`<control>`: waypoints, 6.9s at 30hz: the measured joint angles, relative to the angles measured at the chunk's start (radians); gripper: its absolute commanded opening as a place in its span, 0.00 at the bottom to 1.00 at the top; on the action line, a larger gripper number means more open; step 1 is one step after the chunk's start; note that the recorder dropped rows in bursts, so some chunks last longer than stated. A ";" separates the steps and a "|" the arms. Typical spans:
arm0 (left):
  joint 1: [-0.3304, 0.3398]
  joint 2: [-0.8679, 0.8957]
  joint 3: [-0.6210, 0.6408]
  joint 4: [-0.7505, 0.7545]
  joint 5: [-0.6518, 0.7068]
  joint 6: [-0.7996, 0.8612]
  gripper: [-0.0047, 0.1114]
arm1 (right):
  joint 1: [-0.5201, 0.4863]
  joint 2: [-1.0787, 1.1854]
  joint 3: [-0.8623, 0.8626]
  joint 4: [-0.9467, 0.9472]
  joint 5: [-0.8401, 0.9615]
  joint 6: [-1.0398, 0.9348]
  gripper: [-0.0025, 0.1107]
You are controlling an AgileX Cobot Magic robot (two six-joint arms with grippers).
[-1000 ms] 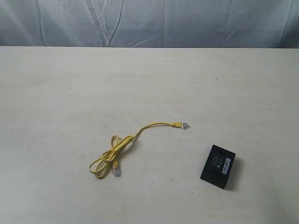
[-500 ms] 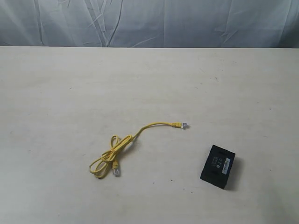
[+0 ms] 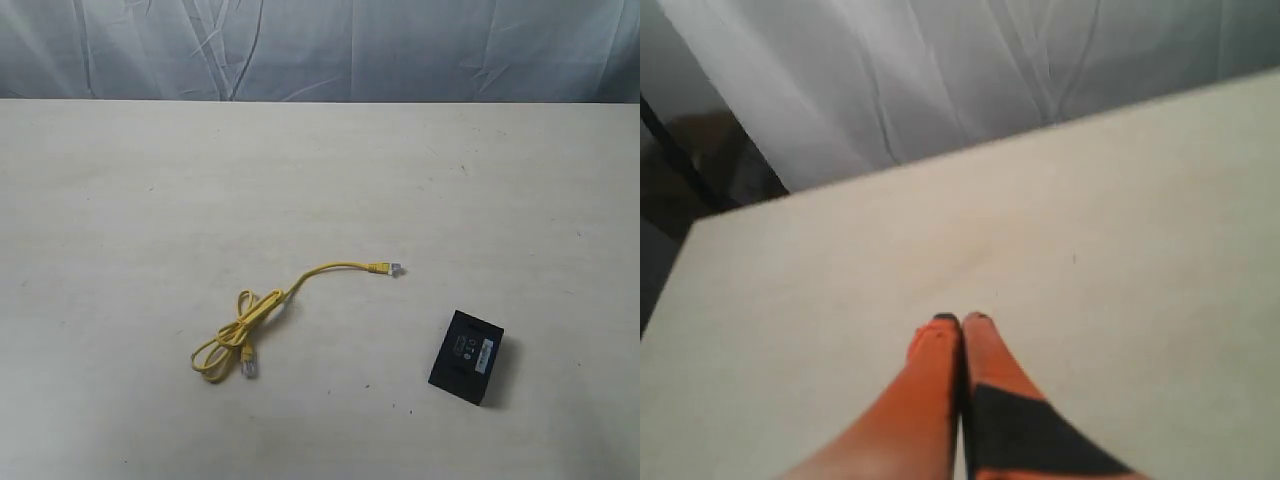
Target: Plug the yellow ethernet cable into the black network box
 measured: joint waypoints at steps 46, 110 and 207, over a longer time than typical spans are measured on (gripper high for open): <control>-0.632 1.534 -1.109 -0.292 0.455 0.863 0.28 | 0.000 0.000 0.000 0.002 0.000 0.000 0.01; -0.632 1.131 -0.679 -0.154 0.375 0.623 0.04 | 0.000 -0.002 0.002 -0.015 -0.668 -0.027 0.01; -0.921 1.277 -0.583 -0.391 0.090 0.489 0.04 | 0.207 1.641 -0.657 0.422 0.084 -0.256 0.01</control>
